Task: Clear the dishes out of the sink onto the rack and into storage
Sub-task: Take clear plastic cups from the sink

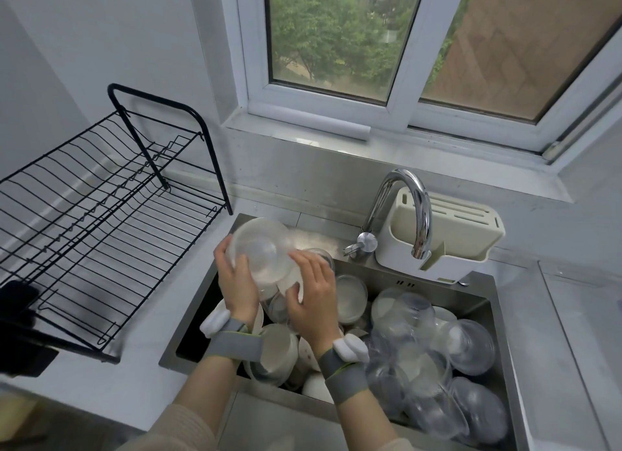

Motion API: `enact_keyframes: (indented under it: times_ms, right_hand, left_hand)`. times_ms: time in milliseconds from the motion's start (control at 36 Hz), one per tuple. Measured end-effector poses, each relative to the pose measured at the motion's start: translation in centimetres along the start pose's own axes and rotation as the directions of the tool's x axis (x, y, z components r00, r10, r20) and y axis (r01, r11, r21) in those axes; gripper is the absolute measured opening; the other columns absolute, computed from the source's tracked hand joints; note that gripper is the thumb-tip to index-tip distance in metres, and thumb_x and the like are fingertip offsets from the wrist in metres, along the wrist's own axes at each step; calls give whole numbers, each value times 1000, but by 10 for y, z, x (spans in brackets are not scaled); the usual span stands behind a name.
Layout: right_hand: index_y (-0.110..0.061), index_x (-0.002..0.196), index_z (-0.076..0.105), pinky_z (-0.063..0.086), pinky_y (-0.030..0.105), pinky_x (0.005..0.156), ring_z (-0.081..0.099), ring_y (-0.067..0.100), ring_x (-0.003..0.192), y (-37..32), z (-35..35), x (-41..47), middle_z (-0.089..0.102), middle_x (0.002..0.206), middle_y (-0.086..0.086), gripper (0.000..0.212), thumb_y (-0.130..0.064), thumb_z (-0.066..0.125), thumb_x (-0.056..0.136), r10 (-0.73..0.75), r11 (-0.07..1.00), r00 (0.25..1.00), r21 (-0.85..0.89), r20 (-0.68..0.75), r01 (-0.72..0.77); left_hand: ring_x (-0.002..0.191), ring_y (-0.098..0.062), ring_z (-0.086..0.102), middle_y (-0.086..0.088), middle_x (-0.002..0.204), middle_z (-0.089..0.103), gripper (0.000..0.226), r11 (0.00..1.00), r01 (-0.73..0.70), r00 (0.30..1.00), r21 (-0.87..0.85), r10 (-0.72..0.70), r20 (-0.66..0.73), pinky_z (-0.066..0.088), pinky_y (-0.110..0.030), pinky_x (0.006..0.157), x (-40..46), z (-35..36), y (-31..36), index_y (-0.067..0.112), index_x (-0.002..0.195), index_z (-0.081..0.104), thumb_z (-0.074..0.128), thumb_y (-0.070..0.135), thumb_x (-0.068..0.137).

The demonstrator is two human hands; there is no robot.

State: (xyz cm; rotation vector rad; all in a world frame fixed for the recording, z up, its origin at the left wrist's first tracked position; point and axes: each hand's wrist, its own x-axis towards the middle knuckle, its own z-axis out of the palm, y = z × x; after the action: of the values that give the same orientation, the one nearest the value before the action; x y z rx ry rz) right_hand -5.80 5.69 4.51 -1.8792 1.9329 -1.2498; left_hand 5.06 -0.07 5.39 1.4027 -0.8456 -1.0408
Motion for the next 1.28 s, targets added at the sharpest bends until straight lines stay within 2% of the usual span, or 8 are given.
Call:
enact_keyframes:
  times_ms: [83,194,361,528,861,1083,1222,1278]
  right_hand:
    - [-10,130,55,39,37,105,49,22,120,10,5,-3,55,127,4,57,2,53,74,141,990,989,6,-36,-141]
    - [-15,149,31,23,35,116,29,21,139,32,15,-15,34,151,2,71,-16,58,83,340,940,913,-86,226,-329]
    - [-23,154,13,27,34,112,28,21,139,50,29,-37,28,153,-1,92,-45,65,82,430,903,735,-260,524,-343]
    - [-31,150,21,35,32,103,35,24,122,58,27,-41,36,130,5,96,-51,72,72,515,852,720,-364,465,-375]
    - [-19,125,42,38,35,101,34,24,129,58,27,-44,31,137,3,75,-55,76,69,547,833,728,-181,413,-523]
    - [-19,97,42,45,36,86,53,20,100,57,31,-46,50,105,-2,55,-59,70,73,572,815,731,-163,371,-555]
    - [-20,139,34,47,35,81,60,17,95,59,31,-47,59,80,-11,81,-51,72,74,564,815,710,-145,421,-561]
    - [-19,149,25,47,37,85,57,20,103,59,34,-50,59,96,-3,89,-46,71,77,530,834,705,-136,471,-536]
  left_hand:
    - [97,-12,53,3,115,55,38,999,14,996,-35,-17,-85,38,-1,63,6,-7,-1,20,132,47,40,15,95]
    - [89,-7,52,4,111,55,37,995,54,986,-87,-68,-155,37,2,60,10,-15,1,17,131,49,39,13,96]
    - [106,-19,53,0,116,55,40,984,94,985,-154,-115,-132,48,-36,93,9,-18,2,19,131,48,37,11,93]
    - [114,-29,53,-7,123,55,37,984,118,985,-134,-133,-109,41,-60,102,5,-19,1,28,125,48,36,13,93]
    - [121,-27,52,-4,129,54,36,975,154,986,-162,-162,-43,40,-56,106,1,-15,-3,37,119,49,38,14,93]
    - [119,-28,52,0,123,54,36,978,152,987,-142,-157,-29,41,-54,104,-4,-16,-6,35,121,47,38,14,94]
    - [121,-29,50,-7,129,52,35,981,150,988,-126,-153,-11,40,-56,105,-7,-16,-8,33,122,46,37,13,94]
    - [120,-29,50,-5,128,52,35,981,152,988,-122,-154,-5,41,-54,104,-9,-16,-8,33,122,46,38,14,94]
